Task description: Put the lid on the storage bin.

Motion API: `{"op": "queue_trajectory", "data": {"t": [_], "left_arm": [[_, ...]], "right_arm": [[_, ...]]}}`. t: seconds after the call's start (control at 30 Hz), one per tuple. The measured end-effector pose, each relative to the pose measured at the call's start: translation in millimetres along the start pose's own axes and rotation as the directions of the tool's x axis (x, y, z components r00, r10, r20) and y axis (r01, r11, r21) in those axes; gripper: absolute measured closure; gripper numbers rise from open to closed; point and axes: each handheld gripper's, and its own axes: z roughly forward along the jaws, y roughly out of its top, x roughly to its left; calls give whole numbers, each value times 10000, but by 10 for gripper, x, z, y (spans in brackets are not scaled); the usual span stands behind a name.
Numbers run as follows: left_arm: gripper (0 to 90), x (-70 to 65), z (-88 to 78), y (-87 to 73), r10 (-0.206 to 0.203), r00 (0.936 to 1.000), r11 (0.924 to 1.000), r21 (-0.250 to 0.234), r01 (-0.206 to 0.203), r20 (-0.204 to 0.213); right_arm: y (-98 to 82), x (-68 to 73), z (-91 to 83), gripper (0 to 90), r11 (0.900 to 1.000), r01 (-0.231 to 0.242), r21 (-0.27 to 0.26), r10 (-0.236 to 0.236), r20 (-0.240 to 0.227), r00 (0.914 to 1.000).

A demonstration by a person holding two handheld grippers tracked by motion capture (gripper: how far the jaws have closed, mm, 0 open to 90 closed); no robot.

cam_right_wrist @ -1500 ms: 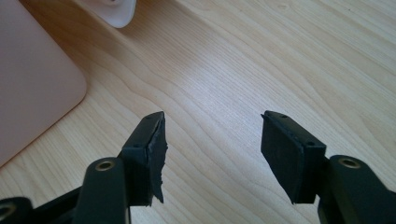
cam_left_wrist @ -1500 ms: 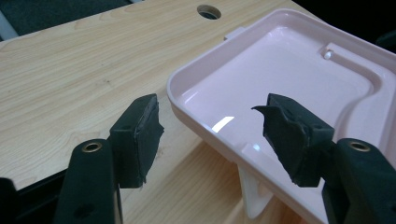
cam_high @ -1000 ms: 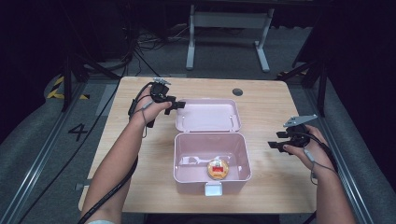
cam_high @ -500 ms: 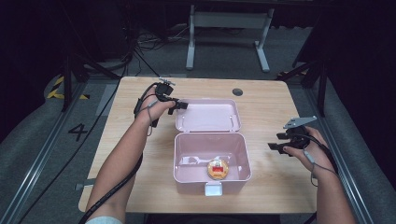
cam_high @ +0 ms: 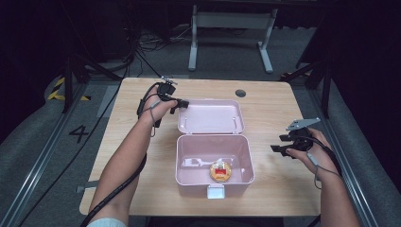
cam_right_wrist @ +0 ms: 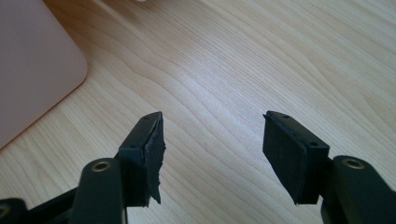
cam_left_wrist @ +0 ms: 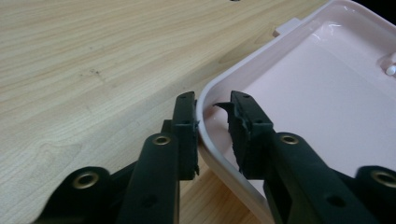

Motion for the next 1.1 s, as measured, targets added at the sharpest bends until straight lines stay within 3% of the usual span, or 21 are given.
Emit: {"op": "queue_trajectory", "data": {"t": [0.2,0.33,0.8,1.0,1.1], "left_arm": [[752,-47,-52,37,192,9995,9997,-126,-195,-250],[757,-105,-127,100,572,9967,9976,-363,-594,-583],[770,-208,-313,216,1045,9919,9907,-796,-1102,-719],[770,-281,-409,255,1419,9858,9829,-1054,-1511,-894],[770,-330,-482,280,1675,9810,9753,-1290,-1794,-978]], "right_arm": [[8,6,0,400,10000,46,-23,-46,1,10000],[19,16,-1,400,10000,57,-52,-57,-31,10000],[70,53,-19,401,9996,215,-181,-217,-86,9997],[112,90,-55,410,9990,296,-338,-301,-160,9994],[148,125,-67,415,9987,298,-417,-309,-277,9991]]}}
